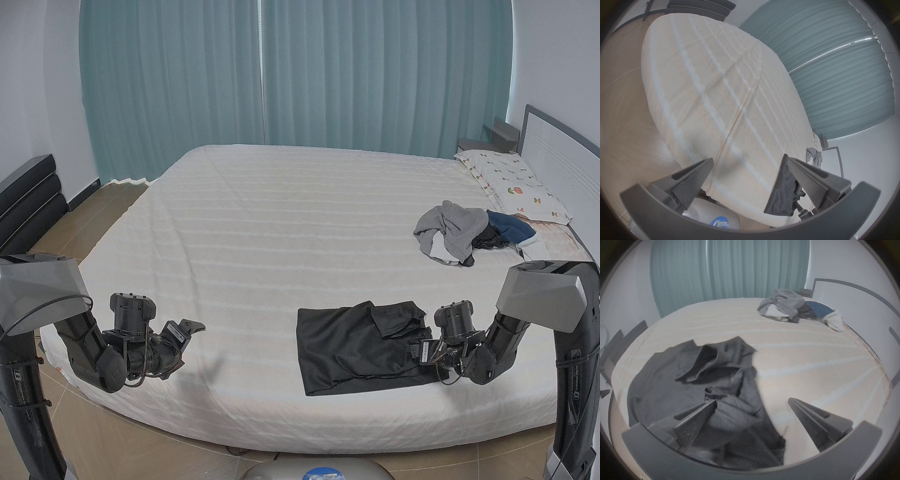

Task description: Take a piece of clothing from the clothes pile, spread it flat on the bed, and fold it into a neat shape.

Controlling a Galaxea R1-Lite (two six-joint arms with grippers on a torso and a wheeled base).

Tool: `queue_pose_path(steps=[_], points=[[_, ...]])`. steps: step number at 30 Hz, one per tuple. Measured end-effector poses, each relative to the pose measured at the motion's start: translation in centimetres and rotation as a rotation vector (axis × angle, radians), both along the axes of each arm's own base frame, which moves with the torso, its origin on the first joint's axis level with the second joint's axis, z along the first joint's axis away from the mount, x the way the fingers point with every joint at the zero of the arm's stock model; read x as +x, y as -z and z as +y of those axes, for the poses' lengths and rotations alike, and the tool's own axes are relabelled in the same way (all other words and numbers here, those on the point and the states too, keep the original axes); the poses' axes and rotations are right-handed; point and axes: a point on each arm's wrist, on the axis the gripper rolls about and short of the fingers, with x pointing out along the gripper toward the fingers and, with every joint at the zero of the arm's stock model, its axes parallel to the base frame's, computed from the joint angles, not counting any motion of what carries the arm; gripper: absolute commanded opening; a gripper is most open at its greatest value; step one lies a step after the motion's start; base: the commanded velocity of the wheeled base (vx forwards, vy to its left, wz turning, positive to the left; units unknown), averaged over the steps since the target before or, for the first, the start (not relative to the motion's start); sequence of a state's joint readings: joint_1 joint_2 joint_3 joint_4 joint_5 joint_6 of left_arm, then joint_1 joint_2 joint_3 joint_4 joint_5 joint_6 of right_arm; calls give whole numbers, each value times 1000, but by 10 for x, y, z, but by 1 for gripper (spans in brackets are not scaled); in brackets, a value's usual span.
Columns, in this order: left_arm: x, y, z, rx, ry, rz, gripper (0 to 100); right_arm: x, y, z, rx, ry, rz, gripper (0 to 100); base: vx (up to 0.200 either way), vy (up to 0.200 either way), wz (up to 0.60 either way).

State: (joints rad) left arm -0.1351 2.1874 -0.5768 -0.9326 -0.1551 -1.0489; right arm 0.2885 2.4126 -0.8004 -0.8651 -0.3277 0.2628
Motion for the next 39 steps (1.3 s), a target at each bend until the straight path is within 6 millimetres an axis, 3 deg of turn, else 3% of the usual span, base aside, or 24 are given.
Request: queue_pose_path(steps=[9,18,22,31,39], points=[[0,0,0,0,0,1,100,-26,-5,-36,-33,0,59,100,0,0,0],[0,0,0,2,0,1,100,-47,-21,-55,-91,-41,93,100,0,0,0],[0,1,0,2,-1,1,100,-46,-31,-58,-28,-60,57,100,0,0,0],[1,0,1,4,-8,-2,100,-32,-52,-42,262,-41,-42,100,111,0,0],[1,1,0,8,-4,-1,100,-29,-65,-1,623,-155,2,100,100,0,0]])
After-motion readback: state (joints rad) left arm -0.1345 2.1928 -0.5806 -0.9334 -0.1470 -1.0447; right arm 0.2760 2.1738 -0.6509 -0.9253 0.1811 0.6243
